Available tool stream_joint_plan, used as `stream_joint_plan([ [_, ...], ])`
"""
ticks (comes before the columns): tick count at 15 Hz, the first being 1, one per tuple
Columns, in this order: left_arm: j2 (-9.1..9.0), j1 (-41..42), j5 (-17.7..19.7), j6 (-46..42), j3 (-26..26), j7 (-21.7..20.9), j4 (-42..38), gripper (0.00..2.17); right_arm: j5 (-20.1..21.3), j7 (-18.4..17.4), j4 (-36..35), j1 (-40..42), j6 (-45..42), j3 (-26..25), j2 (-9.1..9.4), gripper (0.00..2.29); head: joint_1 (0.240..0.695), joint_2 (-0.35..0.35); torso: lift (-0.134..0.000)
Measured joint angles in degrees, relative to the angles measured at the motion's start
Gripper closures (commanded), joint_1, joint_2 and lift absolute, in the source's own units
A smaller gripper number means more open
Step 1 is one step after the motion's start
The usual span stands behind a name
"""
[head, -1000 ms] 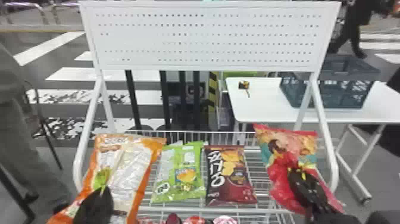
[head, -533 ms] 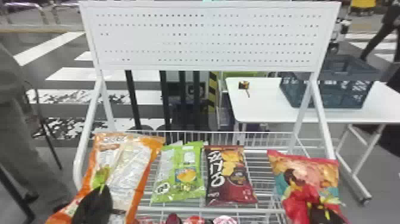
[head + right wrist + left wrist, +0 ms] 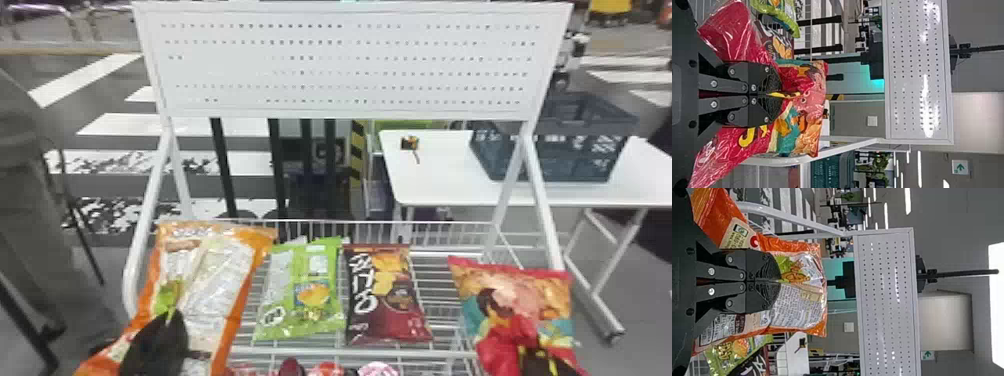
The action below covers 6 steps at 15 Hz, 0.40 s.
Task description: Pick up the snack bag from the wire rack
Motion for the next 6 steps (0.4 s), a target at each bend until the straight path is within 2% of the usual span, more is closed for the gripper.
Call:
stream_joint_plan([
  [6,0.00,0.13,-0.01,-0.12,-0.05,0.00,-0.24,1.88,-0.08,0.20,-0.29,0.40,-0.03,-0.02,0.00,2.22,0.499,0.000,0.000],
])
